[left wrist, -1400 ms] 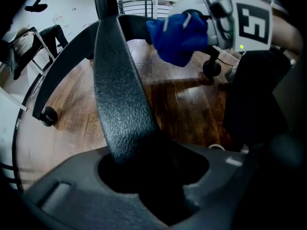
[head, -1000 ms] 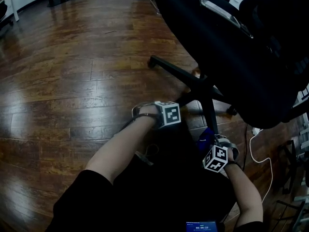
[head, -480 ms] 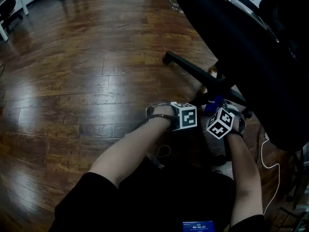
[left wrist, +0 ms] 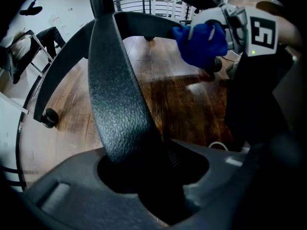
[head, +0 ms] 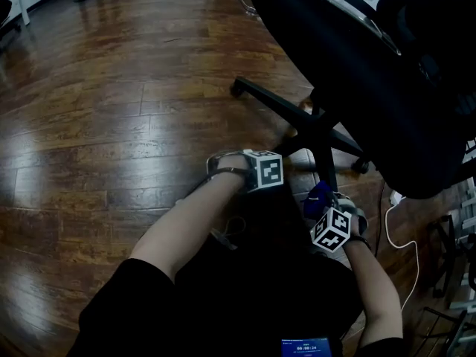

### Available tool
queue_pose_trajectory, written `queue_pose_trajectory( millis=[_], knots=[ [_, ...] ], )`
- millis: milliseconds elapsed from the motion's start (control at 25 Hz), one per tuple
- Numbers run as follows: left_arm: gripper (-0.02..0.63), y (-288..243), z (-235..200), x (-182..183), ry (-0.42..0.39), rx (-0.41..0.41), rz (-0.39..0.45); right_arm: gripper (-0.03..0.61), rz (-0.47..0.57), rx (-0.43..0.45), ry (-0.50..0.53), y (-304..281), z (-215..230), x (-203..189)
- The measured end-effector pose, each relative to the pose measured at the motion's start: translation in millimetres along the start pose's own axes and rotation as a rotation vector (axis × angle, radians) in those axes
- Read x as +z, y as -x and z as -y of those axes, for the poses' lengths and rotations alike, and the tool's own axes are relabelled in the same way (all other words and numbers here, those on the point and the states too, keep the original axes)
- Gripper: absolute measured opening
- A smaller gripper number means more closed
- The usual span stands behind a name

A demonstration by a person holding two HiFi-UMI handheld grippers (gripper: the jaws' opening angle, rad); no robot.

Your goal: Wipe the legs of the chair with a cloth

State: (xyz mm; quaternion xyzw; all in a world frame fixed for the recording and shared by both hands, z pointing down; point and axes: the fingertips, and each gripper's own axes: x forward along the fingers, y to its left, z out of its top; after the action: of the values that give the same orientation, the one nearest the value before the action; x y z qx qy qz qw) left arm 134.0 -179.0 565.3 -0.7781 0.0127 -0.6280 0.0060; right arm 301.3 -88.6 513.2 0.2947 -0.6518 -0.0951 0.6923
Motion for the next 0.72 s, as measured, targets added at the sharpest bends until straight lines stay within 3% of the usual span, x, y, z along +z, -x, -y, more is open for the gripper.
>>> queue_pose_trajectory(
  millis=[160,320,560,720],
  knots=[
    [0.169,-0.8,0.5,0.3,0.004,0.004,0.005,0.078,-0.058,0.094,0.095,14.7,-54.9,-29.4],
    [0.169,0.2,0.5,2.0,0.005,0.0,0.007,0.078,-0.017,0.079,0.054,14.6,-46.0,-26.9],
    [0.169,2.2,2.8,2.4,0.001,-0.005,0.0,0.078,0.036,-0.045,0.013,-10.3,38.1,11.6],
    [0.169,1.1,3.4,2.6,-0.003,-0.009,-0.013,0.078,0.09,-0.146,-0.113,-28.8,116.6,49.9]
  ],
)
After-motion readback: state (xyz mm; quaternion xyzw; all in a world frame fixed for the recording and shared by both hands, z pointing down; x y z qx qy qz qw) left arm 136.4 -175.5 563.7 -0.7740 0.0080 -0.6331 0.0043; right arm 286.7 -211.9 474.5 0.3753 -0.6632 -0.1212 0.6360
